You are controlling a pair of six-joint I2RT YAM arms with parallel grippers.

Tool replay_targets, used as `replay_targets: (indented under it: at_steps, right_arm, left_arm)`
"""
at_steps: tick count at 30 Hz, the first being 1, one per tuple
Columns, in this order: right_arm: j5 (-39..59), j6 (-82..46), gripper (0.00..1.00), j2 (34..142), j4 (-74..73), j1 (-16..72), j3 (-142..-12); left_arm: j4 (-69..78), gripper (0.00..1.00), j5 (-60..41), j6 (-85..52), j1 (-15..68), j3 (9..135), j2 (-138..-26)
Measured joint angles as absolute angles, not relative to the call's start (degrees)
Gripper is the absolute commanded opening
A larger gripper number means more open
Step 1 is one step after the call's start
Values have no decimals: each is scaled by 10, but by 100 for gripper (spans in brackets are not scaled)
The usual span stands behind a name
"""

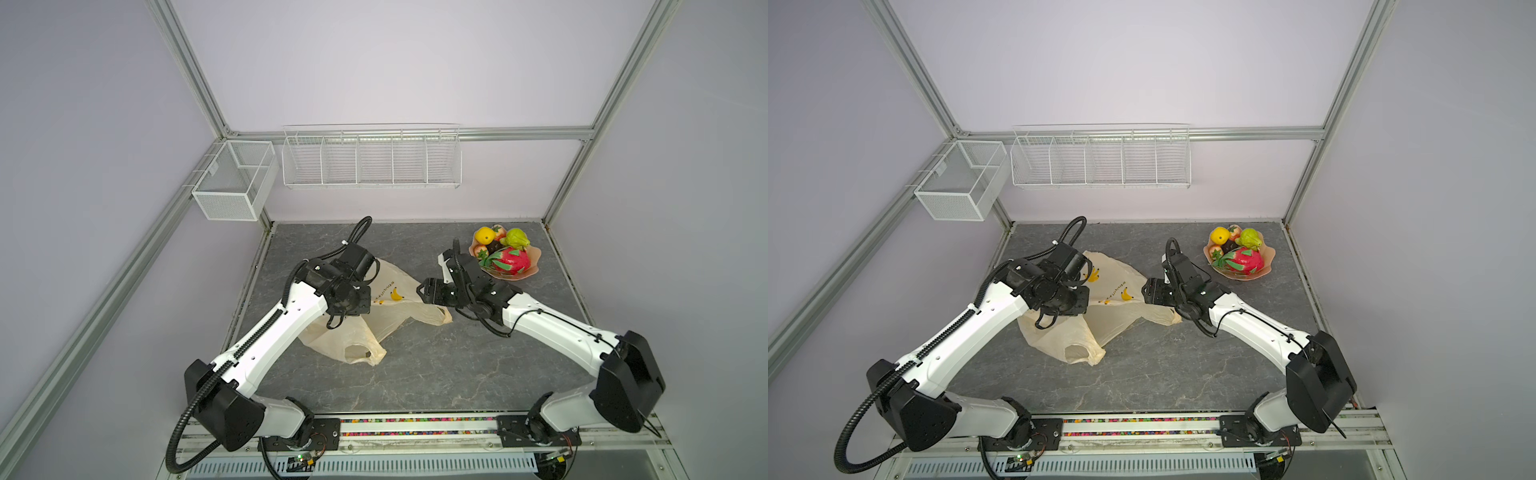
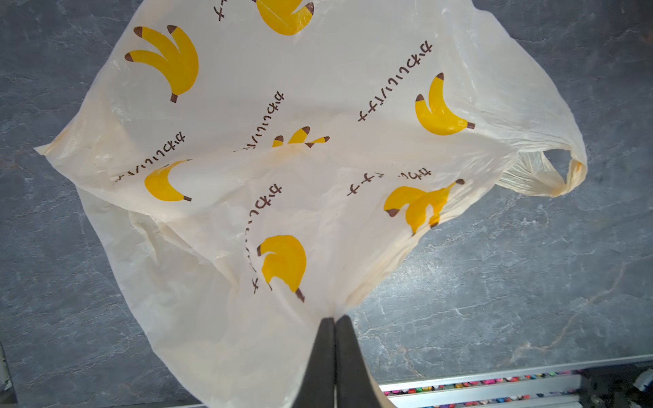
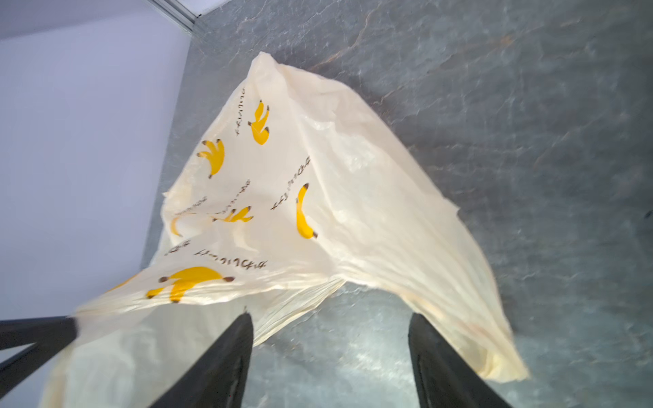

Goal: Place the fruits into the plastic bag

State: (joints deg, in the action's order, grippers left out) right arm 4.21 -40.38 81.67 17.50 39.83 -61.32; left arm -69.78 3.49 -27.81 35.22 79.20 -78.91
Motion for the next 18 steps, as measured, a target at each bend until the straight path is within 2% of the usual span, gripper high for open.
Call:
replay_targets:
  at_steps: [4, 8, 11, 15, 18]
  right_arm:
    - [92, -436, 80, 746, 191, 415, -589]
    - [117, -486, 57, 712, 180, 455, -557]
    - [121, -521, 45, 751, 153, 475, -545]
    - [118, -558, 41, 849, 97, 489, -549]
    - [108, -571, 41, 905, 74, 491, -564]
  left_arm:
    - [-689, 0, 4, -278, 324, 792, -774]
    - [-671, 0, -20, -277, 319, 792, -748]
    - [-656, 0, -42, -277, 319, 792, -733]
    - [-629, 0, -72, -278, 319, 792, -718]
    - [-599, 0, -101, -280, 319, 784, -700]
